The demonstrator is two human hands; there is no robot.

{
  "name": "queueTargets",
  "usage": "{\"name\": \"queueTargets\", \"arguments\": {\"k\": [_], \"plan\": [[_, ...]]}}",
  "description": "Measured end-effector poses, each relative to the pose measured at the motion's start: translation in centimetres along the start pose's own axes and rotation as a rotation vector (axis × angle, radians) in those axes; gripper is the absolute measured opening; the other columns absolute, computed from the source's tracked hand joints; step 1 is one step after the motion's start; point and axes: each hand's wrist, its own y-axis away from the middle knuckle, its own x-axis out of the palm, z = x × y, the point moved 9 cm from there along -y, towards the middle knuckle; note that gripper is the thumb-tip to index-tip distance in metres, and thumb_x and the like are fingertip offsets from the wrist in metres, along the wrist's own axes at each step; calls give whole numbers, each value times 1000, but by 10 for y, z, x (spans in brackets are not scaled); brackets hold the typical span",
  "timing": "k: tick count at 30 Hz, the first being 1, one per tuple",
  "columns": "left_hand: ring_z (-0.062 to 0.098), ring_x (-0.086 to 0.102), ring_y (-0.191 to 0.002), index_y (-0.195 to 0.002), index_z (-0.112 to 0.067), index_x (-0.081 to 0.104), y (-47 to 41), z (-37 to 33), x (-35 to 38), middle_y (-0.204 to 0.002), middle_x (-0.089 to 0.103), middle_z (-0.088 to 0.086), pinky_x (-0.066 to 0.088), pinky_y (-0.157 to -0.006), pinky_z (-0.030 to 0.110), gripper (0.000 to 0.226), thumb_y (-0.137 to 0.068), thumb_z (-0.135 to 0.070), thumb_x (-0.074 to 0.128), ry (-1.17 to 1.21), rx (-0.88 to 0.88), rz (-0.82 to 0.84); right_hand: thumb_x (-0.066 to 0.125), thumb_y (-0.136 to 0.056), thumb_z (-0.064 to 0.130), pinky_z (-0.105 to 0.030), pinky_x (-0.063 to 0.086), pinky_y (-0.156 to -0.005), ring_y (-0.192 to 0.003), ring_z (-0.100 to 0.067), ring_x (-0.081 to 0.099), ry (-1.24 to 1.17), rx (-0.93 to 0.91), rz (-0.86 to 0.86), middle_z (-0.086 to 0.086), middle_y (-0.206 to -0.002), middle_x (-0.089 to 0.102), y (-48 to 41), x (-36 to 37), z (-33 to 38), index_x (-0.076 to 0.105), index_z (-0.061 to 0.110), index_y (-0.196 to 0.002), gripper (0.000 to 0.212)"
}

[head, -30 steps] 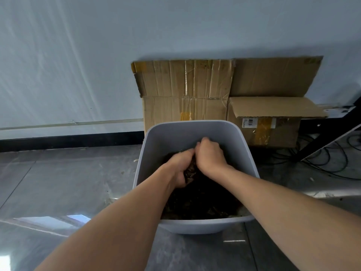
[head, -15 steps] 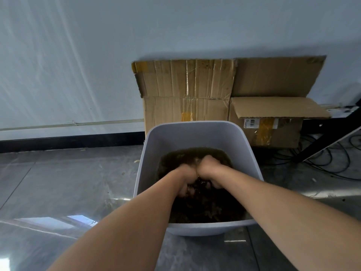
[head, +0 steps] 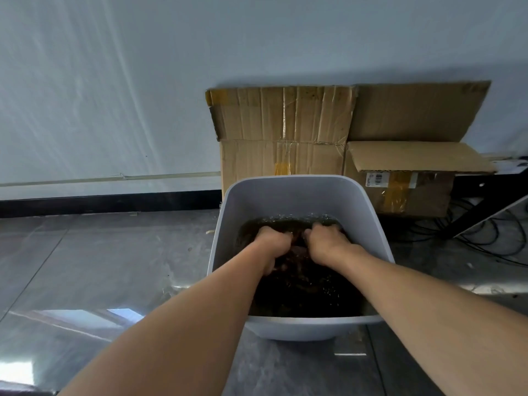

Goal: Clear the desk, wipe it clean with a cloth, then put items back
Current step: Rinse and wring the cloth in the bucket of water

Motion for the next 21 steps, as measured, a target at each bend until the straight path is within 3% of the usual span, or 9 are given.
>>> {"name": "queueTargets", "arguments": {"k": [2, 5, 7, 9, 12, 15, 17, 19, 21], "plan": [[28, 64, -92, -112, -3, 60, 0, -3, -7, -109, 67, 14, 53, -76, 32, 22, -98, -21, 57, -197, 93, -112, 46, -102, 23, -42, 40, -105, -129, -40, 47, 70, 14, 76, -29, -147, 32, 2, 9, 0, 29, 10, -149, 51], [29, 60, -107, -123, -3, 58, -1, 1, -3, -123, 62, 13, 51, -89, 33, 31, -101, -23, 53, -444, 99, -77, 52, -99, 19, -39, 43, -103, -131, -36, 48, 77, 7, 154, -22, -147, 41, 6, 21, 6, 33, 6, -149, 55], [26, 61, -89, -124, -2, 57, 1, 7, 5, -112, 62, 14, 55, -69, 28, 30, -104, -22, 47, -425, 37, 47, 50, -100, 19, -32, 48, -89, -120, -31, 57, -22, -11, 159, -15, -137, 55, 4, 27, 12, 52, 6, -136, 39], [18, 52, -61, -103, -2, 60, 15, 15, 11, -84, 58, 12, 43, -41, 21, 22, -104, -18, 44, -232, -107, 164, 49, -100, 18, -28, 48, -68, -104, -28, 64, -182, 15, 133, -12, -121, 65, 3, 26, 16, 61, 7, -121, 26], [24, 51, -56, -86, -4, 54, 15, 13, 7, -70, 54, 13, 42, -44, 24, 34, -106, -22, 33, 17, -153, 129, 41, -103, 20, -26, 43, -48, -71, -29, 62, -526, 139, 79, -16, -90, 63, 15, 20, 18, 60, 3, -103, 26], [27, 56, -51, -83, -4, 54, 11, 6, 6, -68, 53, 15, 45, -45, 26, 27, -102, -16, 38, 175, -143, 100, 39, -103, 15, -31, 49, -53, -70, -29, 59, -520, 93, 27, -16, -90, 58, 23, 7, 27, 54, 3, -97, 20], [15, 50, -40, -75, -11, 53, 17, 6, 12, -59, 54, 6, 37, -35, 18, 31, -103, -17, 42, 90, -144, 167, 40, -102, 11, -36, 53, -61, -81, -32, 63, -326, 23, -40, -17, -101, 61, 22, -7, 23, 54, 1, -109, 19], [8, 39, -34, -75, -14, 52, 24, 2, 17, -52, 53, 0, 26, -30, 13, 33, -106, -19, 40, 29, -149, 237, 46, -97, 5, -37, 53, -66, -97, -34, 63, -103, -36, -63, -19, -124, 57, 16, -21, 13, 41, 2, -136, 39], [11, 46, -47, -92, -12, 56, 26, -11, 6, -73, 61, 5, 37, -36, 16, 21, -105, -17, 40, -232, -53, 216, 50, -94, 1, -39, 54, -81, -114, -36, 55, 51, -48, 13, -22, -144, 38, 13, -23, 1, 30, 9, -148, 58]]}}
